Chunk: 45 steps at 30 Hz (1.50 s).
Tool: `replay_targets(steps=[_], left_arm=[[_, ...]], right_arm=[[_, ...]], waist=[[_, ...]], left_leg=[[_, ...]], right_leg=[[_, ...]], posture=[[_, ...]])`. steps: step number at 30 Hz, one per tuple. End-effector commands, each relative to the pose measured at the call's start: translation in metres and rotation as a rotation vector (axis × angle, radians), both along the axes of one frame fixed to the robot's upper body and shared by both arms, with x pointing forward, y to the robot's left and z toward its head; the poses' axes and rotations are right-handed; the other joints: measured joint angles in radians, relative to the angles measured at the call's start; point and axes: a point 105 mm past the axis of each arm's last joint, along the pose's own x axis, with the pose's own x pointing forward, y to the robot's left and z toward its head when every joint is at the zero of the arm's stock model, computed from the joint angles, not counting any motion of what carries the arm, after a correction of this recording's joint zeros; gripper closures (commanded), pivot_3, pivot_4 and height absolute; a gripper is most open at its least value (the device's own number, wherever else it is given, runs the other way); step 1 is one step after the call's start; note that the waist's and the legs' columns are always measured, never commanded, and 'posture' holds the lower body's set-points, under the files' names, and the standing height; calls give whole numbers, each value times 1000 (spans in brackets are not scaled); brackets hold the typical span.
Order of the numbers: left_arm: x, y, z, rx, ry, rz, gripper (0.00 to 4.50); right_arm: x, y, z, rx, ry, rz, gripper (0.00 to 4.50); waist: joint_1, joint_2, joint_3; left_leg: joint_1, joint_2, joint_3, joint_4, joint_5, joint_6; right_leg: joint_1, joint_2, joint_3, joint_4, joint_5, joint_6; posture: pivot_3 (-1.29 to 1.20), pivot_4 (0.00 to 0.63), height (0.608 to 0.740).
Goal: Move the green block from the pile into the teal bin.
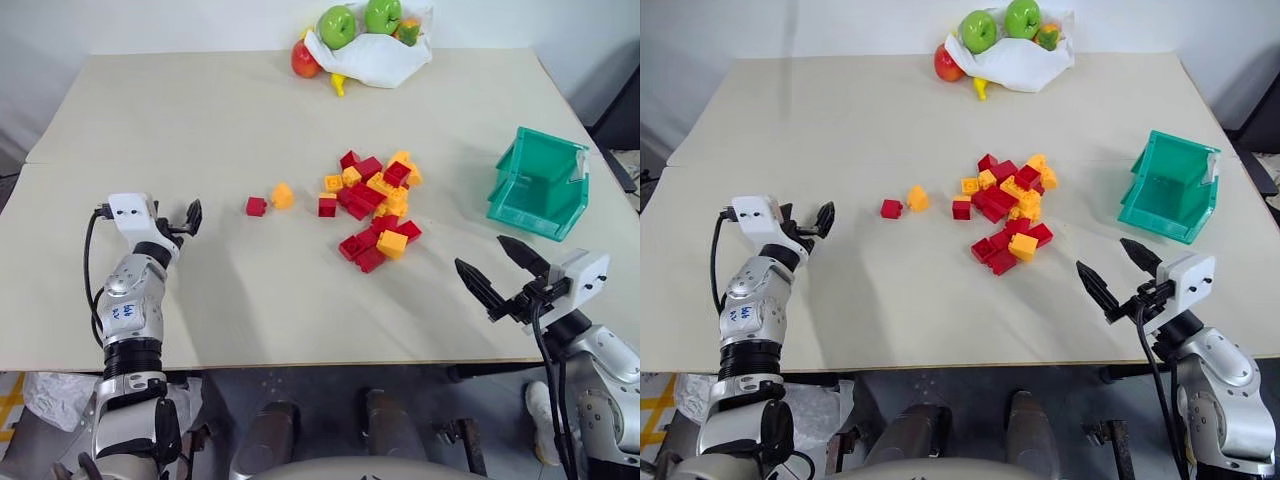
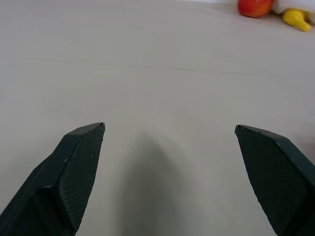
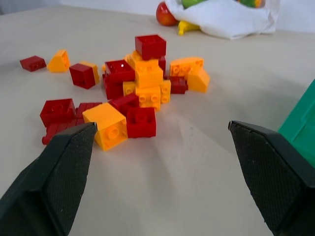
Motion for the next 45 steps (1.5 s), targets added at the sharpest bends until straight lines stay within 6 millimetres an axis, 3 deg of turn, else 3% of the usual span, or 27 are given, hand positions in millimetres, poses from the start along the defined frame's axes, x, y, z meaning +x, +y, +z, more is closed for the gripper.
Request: replay_targets(steps=[1, 9, 15, 20, 23, 27, 33, 37, 42, 45], left_arm=[[1, -1, 18, 25, -75, -7, 0], [5, -1, 28, 36, -92, -36, 0], [-5, -39, 41, 209, -155, -386, 0], [-11, -54, 51, 338, -222, -615, 0], [-17, -64, 55, 373, -255, -767, 0], [-23, -76, 53, 380, -259, -948, 0], [-33, -92, 53, 380, -280, -1190, 0], [-34, -96, 53, 390, -287, -1254, 0], [-38, -99, 50, 421, -279, -1326, 0], [-33, -100, 53, 425, -286, -1296, 0]], right_arm=[[0, 0, 12, -10, -32, 13, 6], [0, 6, 21, -22, -29, 46, 6], [3, 24, 33, -66, -3, 114, 6], [10, 72, 49, -123, 38, 300, 6], [23, 90, 55, -112, 63, 295, 6], [49, 115, 58, -169, 88, 263, 882], [90, 157, 65, -131, 142, 200, 2963], [111, 179, 66, -116, 152, 178, 4327], [140, 195, 55, -84, 201, 125, 4463], [161, 188, 38, -70, 240, 27, 4463]], waist=[[-1, 0, 0], [0, 0, 0], [-2, 0, 0], [-6, 1, 1], [-4, 1, 1], [-4, 1, 1], [-19, 1, 1], [-33, 1, 1], [-55, 1, 1], [-63, 1, 1]], left_leg=[[0, 0, 0, 0, 0, 0], [0, 0, 0, 1, 0, 0], [0, 0, 0, 1, 0, 0], [-1, 2, 0, 2, 0, 0], [-2, 4, 0, 4, -1, 0], [-3, 4, 0, 4, -1, 1], [-13, 2, 0, 9, -1, 1], [-19, -1, 0, 10, -1, 1], [-19, -2, -1, 11, -1, 1], [-19, -2, -1, 11, -1, 0]], right_leg=[[0, 0, 0, 0, 0, 0], [0, 0, 0, 0, 0, 0], [0, 0, 0, 0, 0, 0], [0, 1, -1, 0, 1, -1], [0, 1, -2, -1, 2, -2], [0, 0, -2, -1, 2, -2], [-11, 0, -3, 4, 3, -1], [-17, 0, -3, 8, 4, -1], [-17, 0, -3, 9, 4, -1], [-18, 0, -3, 10, 4, -1]], posture=[[0, 150, 740], [0, 150, 740], [0, 150, 740], [0, 150, 740], [0, 150, 740], [0, 150, 740], [0, 150, 740], [0, 150, 740], [0, 150, 740], [0, 150, 740]])
